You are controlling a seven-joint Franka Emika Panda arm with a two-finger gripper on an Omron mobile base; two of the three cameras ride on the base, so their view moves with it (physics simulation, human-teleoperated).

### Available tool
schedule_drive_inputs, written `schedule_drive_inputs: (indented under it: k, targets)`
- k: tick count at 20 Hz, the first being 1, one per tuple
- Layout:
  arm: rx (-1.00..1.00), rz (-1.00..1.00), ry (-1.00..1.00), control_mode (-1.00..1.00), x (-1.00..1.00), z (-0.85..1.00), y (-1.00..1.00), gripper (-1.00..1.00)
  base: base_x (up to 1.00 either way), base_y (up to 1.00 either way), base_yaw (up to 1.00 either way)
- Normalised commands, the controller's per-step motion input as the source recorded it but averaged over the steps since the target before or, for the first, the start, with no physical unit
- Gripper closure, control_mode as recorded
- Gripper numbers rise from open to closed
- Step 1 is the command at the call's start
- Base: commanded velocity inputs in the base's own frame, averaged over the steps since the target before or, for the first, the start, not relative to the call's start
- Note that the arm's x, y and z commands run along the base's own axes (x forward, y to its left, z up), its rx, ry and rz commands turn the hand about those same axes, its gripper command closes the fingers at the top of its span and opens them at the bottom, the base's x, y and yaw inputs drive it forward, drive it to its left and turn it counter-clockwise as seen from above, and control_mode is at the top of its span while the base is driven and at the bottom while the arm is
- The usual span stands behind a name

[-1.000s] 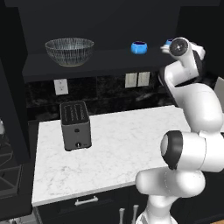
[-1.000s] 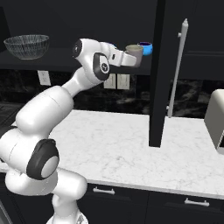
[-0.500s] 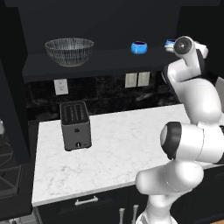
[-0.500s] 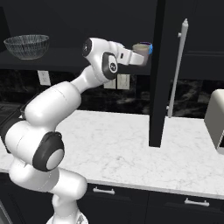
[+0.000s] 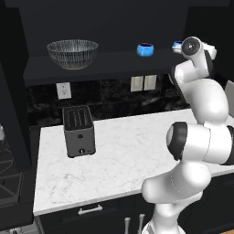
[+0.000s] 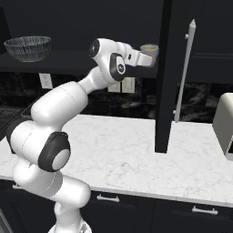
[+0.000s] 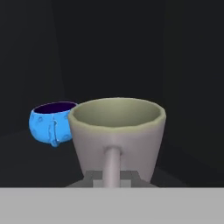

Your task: Gather all objects into one cabinet and sort the glasses and bowls to opposite sides.

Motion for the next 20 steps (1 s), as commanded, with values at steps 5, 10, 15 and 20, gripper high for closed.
schedule_drive_inputs:
  k: [5, 10, 15, 20]
  targets:
    - [0.00, 0.00, 0.00, -1.00, 0.01, 0.00, 0.00, -1.00, 0.00, 0.00, 0.00]
    - [0.00, 0.00, 0.00, -1.00, 0.00, 0.00, 0.00, -1.00, 0.00, 0.00, 0.00]
    - [0.00, 0.00, -0.02, -1.00, -0.11, 0.00, 0.02, -1.00, 0.00, 0.00, 0.00]
    - [-0.01, 0.03, -0.08, -1.00, -0.64, 0.00, 0.39, -1.00, 0.00, 0.00, 0.00]
